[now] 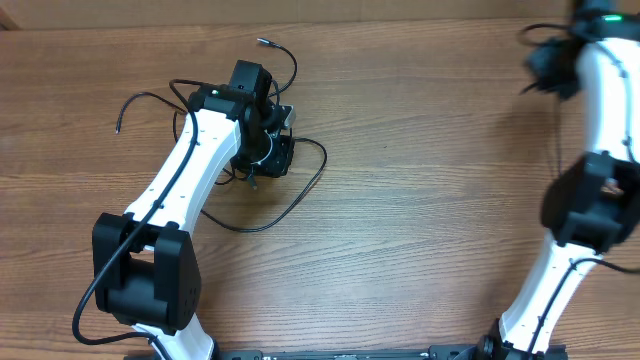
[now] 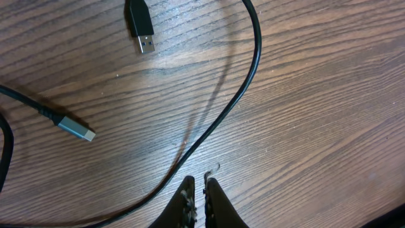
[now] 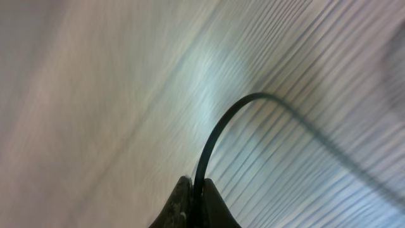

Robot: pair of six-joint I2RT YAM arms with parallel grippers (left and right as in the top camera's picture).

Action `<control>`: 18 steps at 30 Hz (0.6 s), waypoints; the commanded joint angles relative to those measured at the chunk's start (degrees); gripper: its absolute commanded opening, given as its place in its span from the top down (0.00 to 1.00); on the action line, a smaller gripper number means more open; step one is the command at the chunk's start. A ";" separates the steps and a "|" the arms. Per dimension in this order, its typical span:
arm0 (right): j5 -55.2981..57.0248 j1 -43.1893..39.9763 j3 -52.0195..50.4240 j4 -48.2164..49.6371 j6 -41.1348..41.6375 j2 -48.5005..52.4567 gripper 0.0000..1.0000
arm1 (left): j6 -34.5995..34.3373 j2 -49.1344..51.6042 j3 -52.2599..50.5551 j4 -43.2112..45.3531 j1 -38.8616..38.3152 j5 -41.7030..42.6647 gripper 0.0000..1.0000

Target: Untangle cables

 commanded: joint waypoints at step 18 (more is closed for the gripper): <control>6.60 -25.68 -2.40 -9.49 -0.26 -3.10 0.82 | -0.59 -0.44 0.22 -1.27 -0.44 -0.13 0.92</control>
